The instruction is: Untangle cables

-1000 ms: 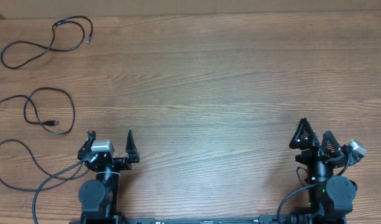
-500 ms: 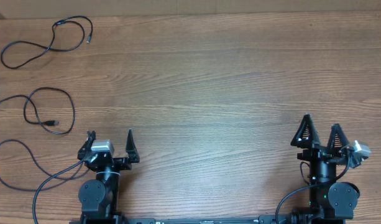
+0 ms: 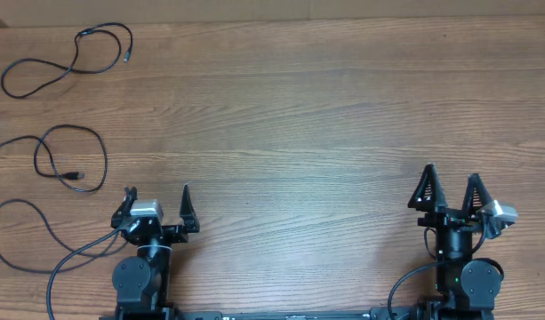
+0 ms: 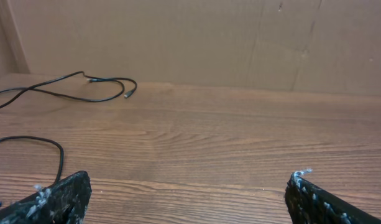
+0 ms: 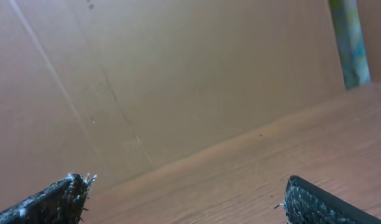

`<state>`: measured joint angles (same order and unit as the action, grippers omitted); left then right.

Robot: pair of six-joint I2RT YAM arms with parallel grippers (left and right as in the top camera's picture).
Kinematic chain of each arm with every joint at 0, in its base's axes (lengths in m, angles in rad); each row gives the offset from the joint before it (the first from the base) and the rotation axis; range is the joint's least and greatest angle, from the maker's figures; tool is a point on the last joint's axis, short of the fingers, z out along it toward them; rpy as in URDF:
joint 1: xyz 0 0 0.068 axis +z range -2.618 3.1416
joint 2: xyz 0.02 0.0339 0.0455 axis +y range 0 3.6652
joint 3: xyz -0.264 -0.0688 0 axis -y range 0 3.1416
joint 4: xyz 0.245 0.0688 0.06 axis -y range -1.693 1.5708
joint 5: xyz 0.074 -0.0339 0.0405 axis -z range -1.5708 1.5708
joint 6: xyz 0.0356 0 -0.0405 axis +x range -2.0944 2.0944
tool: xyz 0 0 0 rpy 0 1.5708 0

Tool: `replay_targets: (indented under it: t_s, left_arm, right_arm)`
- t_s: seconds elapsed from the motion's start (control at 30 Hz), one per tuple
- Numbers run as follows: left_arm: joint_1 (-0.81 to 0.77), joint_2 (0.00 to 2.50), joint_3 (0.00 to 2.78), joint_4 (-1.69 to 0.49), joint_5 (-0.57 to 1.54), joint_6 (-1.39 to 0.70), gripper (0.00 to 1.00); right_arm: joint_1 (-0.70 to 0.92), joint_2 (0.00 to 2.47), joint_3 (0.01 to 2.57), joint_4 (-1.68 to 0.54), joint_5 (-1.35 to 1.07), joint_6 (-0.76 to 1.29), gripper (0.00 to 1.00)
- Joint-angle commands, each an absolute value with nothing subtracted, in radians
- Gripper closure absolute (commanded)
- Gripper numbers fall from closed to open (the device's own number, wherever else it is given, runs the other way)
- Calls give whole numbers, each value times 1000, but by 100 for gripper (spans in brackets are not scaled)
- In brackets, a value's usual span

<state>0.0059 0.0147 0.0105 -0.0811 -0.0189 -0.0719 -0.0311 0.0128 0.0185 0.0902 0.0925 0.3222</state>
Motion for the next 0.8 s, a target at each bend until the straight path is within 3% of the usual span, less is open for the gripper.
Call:
replay_targets:
  t_s: [0.0,0.3,0.63,0.77]
  left_arm:
    - [-1,4,5,-78,-7,-56,1]
    - [-1,4,5,-78,-7,-56,1]
    - [-1,4,5,-78,-7,-56,0]
    - [-1,4,5,-78,-7,-56,1]
  right_arm:
    - [-26,2,7,95,84,254,0]
    - [-26,3,7,-70,80,261,0]
    - [-27,3,8,-76,89,259,0]
    - [-21,3,7,-87,-10,77,0]
